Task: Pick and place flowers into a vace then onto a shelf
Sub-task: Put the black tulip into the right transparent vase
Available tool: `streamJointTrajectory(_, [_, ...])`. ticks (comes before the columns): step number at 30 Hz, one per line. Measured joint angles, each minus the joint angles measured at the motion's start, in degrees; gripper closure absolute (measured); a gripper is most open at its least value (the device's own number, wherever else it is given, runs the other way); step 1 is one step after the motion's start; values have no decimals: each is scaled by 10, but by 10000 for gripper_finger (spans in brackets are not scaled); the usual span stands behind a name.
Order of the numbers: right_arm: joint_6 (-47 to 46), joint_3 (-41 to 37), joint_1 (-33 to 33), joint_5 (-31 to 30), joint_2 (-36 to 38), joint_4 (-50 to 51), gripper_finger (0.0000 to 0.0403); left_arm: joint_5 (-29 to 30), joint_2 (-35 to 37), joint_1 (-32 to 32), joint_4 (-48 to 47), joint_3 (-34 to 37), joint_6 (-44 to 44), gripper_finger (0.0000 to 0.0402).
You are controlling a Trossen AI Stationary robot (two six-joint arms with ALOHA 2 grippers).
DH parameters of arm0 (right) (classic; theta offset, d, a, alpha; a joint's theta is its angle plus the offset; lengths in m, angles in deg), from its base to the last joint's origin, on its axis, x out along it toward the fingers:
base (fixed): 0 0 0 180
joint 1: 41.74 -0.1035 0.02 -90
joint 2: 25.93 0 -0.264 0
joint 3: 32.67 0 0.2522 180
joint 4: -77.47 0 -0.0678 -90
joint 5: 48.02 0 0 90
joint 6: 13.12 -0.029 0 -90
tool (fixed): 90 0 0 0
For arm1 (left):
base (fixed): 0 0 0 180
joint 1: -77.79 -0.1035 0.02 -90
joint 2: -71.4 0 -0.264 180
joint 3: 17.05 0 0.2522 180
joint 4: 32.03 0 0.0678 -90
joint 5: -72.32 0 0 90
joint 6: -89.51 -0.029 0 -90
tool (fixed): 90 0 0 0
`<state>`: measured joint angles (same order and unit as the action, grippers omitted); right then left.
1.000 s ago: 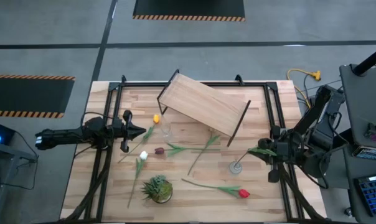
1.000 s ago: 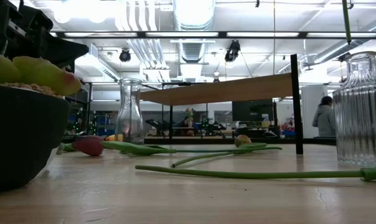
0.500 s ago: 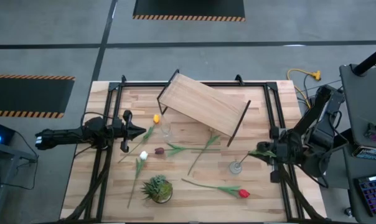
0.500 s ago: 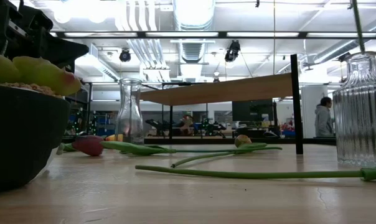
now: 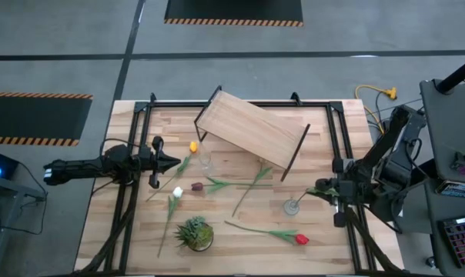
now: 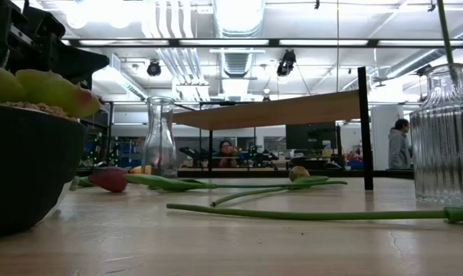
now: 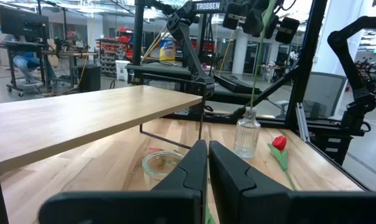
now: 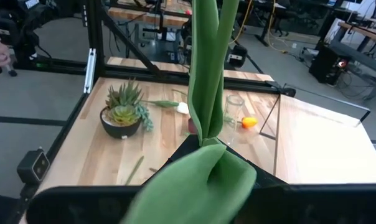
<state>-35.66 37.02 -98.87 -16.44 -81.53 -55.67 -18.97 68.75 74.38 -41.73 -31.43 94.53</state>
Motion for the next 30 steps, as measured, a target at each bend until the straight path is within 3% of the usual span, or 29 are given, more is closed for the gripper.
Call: streamJointTrajectory(30, [-45, -114, 0, 4, 0, -63, 390, 0, 0, 0, 0, 0, 0, 402])
